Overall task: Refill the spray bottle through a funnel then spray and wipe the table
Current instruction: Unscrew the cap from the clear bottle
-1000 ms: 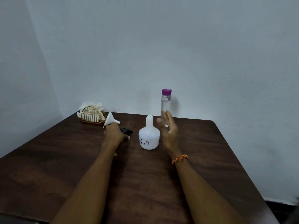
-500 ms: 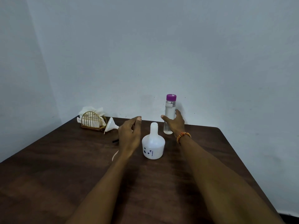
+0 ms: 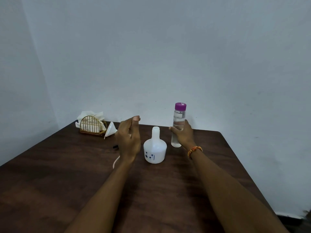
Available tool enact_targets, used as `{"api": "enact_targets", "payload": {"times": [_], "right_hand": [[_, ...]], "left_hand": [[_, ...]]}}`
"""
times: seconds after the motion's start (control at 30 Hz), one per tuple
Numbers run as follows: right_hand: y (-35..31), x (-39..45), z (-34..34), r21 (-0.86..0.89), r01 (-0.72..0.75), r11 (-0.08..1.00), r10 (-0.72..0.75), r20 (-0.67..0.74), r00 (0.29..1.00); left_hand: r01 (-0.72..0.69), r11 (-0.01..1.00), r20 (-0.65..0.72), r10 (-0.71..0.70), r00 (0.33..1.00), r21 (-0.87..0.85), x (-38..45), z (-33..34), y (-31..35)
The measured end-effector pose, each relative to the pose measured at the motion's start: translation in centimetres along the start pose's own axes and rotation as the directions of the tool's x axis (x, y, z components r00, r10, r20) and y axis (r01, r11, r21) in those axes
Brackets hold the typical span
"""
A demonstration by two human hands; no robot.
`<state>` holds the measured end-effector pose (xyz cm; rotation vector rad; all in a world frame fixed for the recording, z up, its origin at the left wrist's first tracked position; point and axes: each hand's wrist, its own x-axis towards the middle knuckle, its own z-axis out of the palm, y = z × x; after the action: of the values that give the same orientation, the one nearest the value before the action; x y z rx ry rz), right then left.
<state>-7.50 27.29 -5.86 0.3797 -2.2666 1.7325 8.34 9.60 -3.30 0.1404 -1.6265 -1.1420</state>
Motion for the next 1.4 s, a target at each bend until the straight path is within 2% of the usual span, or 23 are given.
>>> {"api": "enact_targets", "payload": {"times": [0.13,0.23,0.3,0.37,0.47,0.53,0.67,0.77,0.83,0.9,0.97,1.03,1.13,1.27,1.33,1.4], "right_hand": [[-0.6,-3.9,-3.3,0.012,0.004,1.0,-0.004,0.012,1.0],[-0.7,-6.8,-5.4,0.032,0.022,0.999,-0.024,0.046,0.999],[-0.7,-8.4,-6.3,0.037,0.044,0.998,-0.047,0.07,0.996],[-0.7,-9.7,-6.7,0.066,0.071,0.995,-0.077,0.105,0.991],[-1.0,-11.1,-7.4,0.116,0.106,0.988,-0.123,0.15,0.981],[-1.2,-11.4,-7.8,0.131,0.124,0.984,-0.145,0.17,0.975],[-0.9,-11.1,-8.6,0.129,0.125,0.984,-0.15,0.2,0.968],[-0.7,-11.2,-8.2,0.081,0.173,0.982,-0.185,0.183,0.966],[-1.0,-11.4,-7.7,0.04,0.2,0.979,-0.204,0.149,0.967],[-1.2,-11.5,-7.4,0.01,0.194,0.981,-0.194,0.114,0.974],[-1.1,-11.6,-7.5,-0.016,0.171,0.985,-0.169,0.095,0.981],[-0.9,-11.5,-7.7,-0.019,0.168,0.986,-0.166,0.079,0.983],[-0.7,-11.6,-7.7,-0.015,0.197,0.98,-0.195,0.08,0.978],[-0.7,-11.6,-7.6,-0.037,0.199,0.979,-0.195,0.082,0.977],[-0.8,-11.6,-7.7,-0.021,0.195,0.981,-0.192,0.093,0.977],[-0.7,-11.4,-7.9,-0.003,0.189,0.982,-0.187,0.101,0.977]], "left_hand": [[-0.085,0.99,-0.008,0.084,0.996,-0.114,-1.6,0.3,2.9],[-0.115,0.973,0.156,0.148,0.977,-0.202,-3.2,1.6,5.7],[-0.056,0.974,0.345,0.131,0.929,-0.219,-4.2,3.0,7.5],[0.063,0.976,0.537,0.06,0.841,-0.207,-5.2,4.9,8.5],[0.226,0.963,0.673,-0.07,0.736,-0.147,-6.2,7.7,9.2],[0.29,0.945,0.664,-0.119,0.739,-0.154,-5.9,8.6,9.6],[0.262,0.945,0.601,-0.095,0.794,-0.197,-5.0,9.2,9.2],[0.224,0.957,0.486,-0.109,0.867,-0.185,-5.2,9.4,9.1],[0.25,0.956,0.42,-0.166,0.892,-0.153,-5.5,9.5,9.3],[0.294,0.947,0.471,-0.203,0.858,-0.127,-5.7,9.5,9.5],[0.33,0.935,0.594,-0.195,0.78,-0.128,-6.0,9.5,8.9],[0.401,0.893,0.638,-0.19,0.746,-0.203,-6.2,9.5,8.1],[0.48,0.816,0.573,-0.237,0.785,-0.321,-6.5,9.3,7.4],[0.41,0.868,0.488,-0.239,0.839,-0.28,-6.4,9.4,7.9],[0.356,0.888,0.515,-0.168,0.841,-0.291,-6.4,9.4,8.1],[0.325,0.896,0.575,-0.1,0.812,-0.304,-6.1,9.3,8.0]]}}
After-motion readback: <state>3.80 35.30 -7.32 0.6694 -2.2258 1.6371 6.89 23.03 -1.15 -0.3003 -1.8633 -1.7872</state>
